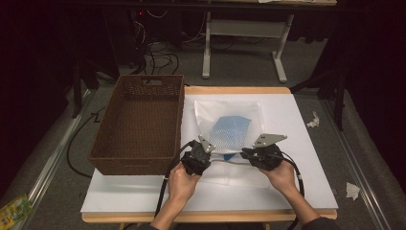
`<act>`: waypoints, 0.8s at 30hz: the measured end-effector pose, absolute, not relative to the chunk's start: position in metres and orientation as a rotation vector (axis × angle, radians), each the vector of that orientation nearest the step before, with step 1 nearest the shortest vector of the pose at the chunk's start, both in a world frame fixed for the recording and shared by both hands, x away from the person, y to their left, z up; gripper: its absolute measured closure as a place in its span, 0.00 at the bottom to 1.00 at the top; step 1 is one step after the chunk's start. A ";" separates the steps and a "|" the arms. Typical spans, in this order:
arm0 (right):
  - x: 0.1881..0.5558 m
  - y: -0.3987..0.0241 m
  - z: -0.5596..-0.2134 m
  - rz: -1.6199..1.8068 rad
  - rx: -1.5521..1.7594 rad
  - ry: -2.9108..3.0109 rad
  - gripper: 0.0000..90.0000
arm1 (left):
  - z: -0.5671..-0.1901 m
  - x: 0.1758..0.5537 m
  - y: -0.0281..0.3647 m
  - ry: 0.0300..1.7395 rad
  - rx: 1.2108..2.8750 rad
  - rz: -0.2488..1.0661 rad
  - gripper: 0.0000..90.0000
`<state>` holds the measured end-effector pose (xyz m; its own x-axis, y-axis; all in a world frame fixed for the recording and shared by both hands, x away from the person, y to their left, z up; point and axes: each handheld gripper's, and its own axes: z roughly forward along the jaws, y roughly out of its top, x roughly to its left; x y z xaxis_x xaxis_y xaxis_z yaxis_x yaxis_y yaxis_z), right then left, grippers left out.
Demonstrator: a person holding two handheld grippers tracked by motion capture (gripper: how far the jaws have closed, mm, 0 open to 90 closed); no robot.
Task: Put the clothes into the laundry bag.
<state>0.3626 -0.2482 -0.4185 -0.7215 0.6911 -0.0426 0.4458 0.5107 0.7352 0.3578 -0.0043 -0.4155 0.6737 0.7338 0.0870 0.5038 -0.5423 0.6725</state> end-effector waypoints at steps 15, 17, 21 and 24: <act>0.354 -0.250 -0.445 1.020 0.990 2.440 0.81 | -0.441 0.356 0.001 0.988 2.307 0.454 0.93; 0.353 -0.249 -0.448 1.012 0.991 2.435 0.80 | -0.446 0.356 0.002 0.997 2.309 0.453 0.93; 0.352 -0.248 -0.454 1.017 1.010 2.438 0.77 | -0.452 0.356 0.005 1.010 2.296 0.438 0.93; 0.351 -0.247 -0.457 1.013 1.020 2.436 0.75 | -0.453 0.355 0.006 1.009 2.290 0.447 0.93</act>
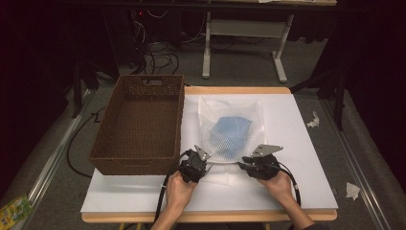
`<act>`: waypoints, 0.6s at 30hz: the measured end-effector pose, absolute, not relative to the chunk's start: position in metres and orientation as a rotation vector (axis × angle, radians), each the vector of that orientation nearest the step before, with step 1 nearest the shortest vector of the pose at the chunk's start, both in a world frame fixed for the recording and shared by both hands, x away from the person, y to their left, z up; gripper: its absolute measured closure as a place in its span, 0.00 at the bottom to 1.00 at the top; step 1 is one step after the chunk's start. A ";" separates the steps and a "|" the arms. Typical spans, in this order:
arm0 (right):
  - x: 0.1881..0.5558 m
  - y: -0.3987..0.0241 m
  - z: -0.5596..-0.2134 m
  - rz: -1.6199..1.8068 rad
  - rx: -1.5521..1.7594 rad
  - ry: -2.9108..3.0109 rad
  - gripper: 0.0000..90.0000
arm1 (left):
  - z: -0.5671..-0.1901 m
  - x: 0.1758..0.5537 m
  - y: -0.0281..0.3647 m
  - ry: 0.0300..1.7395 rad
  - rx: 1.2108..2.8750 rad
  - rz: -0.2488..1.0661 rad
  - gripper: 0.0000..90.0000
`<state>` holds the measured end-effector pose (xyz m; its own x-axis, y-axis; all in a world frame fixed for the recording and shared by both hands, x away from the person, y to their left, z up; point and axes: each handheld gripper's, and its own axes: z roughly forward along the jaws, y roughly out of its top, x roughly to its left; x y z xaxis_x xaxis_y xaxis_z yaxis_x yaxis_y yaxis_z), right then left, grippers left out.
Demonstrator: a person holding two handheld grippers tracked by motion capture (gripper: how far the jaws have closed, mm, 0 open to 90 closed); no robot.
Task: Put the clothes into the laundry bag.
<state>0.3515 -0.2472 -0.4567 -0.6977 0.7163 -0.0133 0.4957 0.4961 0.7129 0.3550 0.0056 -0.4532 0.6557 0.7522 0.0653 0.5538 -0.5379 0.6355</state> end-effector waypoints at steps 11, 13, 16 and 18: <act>0.350 -0.249 -0.473 0.994 1.057 2.436 0.67 | -0.456 0.351 0.007 1.004 2.276 0.455 0.90; 0.350 -0.249 -0.473 0.996 1.065 2.436 0.66 | -0.456 0.351 0.007 1.006 2.269 0.445 0.89; 0.350 -0.251 -0.473 1.000 1.078 2.433 0.63 | -0.457 0.349 0.009 1.005 2.255 0.435 0.86; 0.350 -0.251 -0.474 0.996 1.080 2.441 0.61 | -0.457 0.349 0.009 1.002 2.247 0.427 0.83</act>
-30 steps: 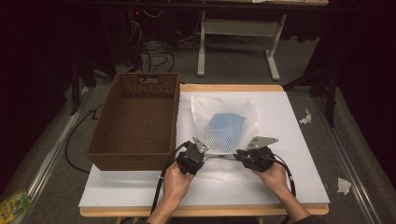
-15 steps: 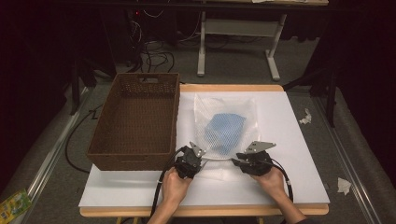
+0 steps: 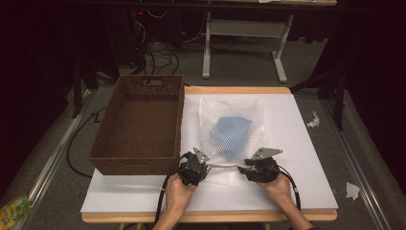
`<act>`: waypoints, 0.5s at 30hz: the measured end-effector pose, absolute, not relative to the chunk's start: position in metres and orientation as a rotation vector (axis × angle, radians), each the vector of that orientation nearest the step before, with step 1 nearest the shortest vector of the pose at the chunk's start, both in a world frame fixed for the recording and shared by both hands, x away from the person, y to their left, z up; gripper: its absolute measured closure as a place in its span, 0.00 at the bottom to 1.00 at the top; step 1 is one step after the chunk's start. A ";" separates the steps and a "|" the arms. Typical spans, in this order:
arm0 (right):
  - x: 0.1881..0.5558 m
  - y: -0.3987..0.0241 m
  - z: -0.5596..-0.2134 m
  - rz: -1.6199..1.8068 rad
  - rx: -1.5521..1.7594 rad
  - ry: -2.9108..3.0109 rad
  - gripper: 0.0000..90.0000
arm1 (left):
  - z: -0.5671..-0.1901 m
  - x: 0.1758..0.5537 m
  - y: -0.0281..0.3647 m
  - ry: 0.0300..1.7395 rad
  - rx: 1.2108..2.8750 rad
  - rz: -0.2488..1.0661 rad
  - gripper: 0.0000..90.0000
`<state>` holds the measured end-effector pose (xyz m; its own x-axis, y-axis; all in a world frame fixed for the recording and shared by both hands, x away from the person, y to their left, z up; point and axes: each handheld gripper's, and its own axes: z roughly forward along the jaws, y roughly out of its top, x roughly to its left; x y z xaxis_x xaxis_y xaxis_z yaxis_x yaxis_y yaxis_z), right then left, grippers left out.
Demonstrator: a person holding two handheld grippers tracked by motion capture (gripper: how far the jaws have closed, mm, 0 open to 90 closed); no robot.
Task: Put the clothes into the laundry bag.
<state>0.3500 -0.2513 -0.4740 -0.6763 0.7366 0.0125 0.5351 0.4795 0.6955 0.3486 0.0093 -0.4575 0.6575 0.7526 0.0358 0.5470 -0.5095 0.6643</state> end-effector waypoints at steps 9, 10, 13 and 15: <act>0.345 -0.250 -0.476 0.994 1.060 2.417 0.57 | -0.457 0.343 0.013 0.967 2.224 0.424 0.64; 0.345 -0.250 -0.475 0.993 1.060 2.415 0.57 | -0.457 0.343 0.015 0.961 2.222 0.424 0.61; 0.343 -0.252 -0.474 1.005 1.061 2.404 0.56 | -0.457 0.341 0.018 0.958 2.212 0.412 0.56; 0.342 -0.255 -0.472 1.006 1.074 2.397 0.55 | -0.456 0.340 0.019 0.950 2.199 0.403 0.53</act>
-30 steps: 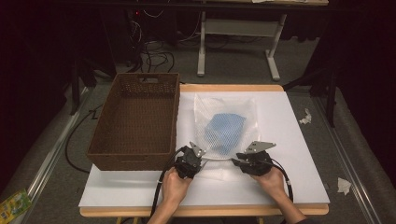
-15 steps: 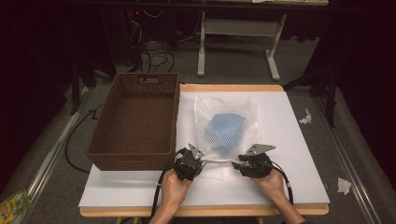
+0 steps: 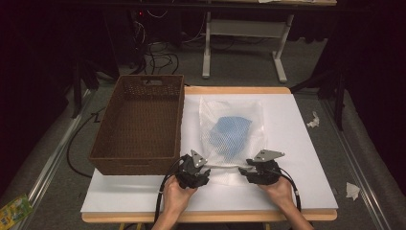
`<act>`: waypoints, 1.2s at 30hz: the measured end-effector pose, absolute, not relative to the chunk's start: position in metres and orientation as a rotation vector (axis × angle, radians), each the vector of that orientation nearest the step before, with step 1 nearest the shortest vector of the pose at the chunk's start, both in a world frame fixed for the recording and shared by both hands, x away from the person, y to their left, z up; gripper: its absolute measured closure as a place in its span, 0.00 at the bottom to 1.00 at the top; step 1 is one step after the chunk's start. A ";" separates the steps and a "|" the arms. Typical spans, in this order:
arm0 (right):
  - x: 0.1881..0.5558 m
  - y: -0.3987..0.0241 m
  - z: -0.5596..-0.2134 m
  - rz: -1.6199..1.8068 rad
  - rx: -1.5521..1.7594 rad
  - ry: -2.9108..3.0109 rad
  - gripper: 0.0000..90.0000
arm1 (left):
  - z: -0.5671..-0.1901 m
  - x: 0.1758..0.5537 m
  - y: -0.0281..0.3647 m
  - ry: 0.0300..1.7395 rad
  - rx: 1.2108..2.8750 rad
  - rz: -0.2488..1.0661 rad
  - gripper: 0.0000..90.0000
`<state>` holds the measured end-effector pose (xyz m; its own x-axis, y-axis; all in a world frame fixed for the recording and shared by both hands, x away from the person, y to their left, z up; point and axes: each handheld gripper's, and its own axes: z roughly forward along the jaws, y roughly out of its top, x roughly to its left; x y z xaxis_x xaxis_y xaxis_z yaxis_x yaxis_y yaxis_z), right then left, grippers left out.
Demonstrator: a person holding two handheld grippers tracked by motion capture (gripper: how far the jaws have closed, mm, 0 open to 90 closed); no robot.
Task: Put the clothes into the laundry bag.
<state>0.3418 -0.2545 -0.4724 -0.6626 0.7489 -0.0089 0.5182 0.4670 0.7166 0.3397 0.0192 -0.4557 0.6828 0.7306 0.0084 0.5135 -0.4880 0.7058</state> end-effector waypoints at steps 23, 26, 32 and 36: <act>0.325 -0.305 -0.444 1.208 1.135 2.215 0.53 | -0.417 0.317 0.025 0.814 2.074 0.349 0.42; 0.326 -0.310 -0.442 1.221 1.145 2.193 0.54 | -0.412 0.321 0.027 0.828 2.036 0.354 0.42; 0.326 -0.318 -0.439 1.246 1.179 2.126 0.55 | -0.402 0.330 0.028 0.855 1.967 0.374 0.42; 0.329 -0.323 -0.438 1.255 1.205 2.092 0.55 | -0.398 0.337 0.024 0.863 1.942 0.398 0.42</act>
<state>0.3290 -0.3229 -0.4375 -0.5377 0.8396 0.0764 0.4628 0.2182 0.8592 0.3370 0.0240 -0.3980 0.6991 0.7112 -0.0738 0.4057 -0.3097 0.8599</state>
